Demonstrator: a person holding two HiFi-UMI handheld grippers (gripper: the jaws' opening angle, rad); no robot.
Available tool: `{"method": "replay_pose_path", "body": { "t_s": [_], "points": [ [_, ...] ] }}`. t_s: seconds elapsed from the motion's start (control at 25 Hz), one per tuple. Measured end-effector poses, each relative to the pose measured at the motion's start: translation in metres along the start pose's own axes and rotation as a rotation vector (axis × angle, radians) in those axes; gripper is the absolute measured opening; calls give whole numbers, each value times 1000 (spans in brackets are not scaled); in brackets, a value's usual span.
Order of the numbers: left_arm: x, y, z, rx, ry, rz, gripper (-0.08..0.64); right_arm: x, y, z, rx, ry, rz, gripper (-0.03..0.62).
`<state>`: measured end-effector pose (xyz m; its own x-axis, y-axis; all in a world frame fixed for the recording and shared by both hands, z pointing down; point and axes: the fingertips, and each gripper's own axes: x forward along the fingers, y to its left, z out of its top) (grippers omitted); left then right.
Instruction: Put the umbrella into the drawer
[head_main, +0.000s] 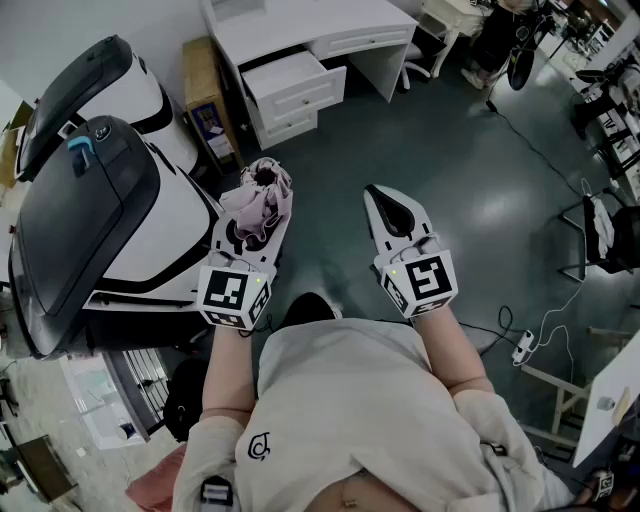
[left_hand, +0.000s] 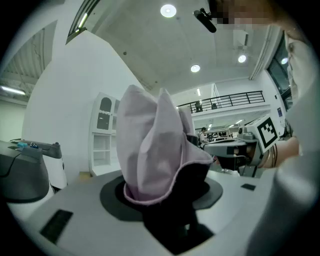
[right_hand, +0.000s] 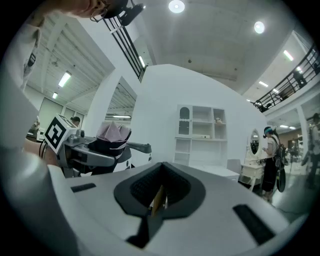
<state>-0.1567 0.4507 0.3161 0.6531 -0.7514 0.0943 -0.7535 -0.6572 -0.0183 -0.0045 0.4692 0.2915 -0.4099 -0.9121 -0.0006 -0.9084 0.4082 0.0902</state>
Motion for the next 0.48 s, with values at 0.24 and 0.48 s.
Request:
{"method": "replay_pose_path", "body": {
  "t_s": [0.24,0.48],
  "points": [
    [-1,-3,4,14,-4,14,232,-5,-3,-1,7,1,8,5],
    [7,-4,2,4,0,14,232,-2,-4,2,20,-27,46,5]
  ]
}}
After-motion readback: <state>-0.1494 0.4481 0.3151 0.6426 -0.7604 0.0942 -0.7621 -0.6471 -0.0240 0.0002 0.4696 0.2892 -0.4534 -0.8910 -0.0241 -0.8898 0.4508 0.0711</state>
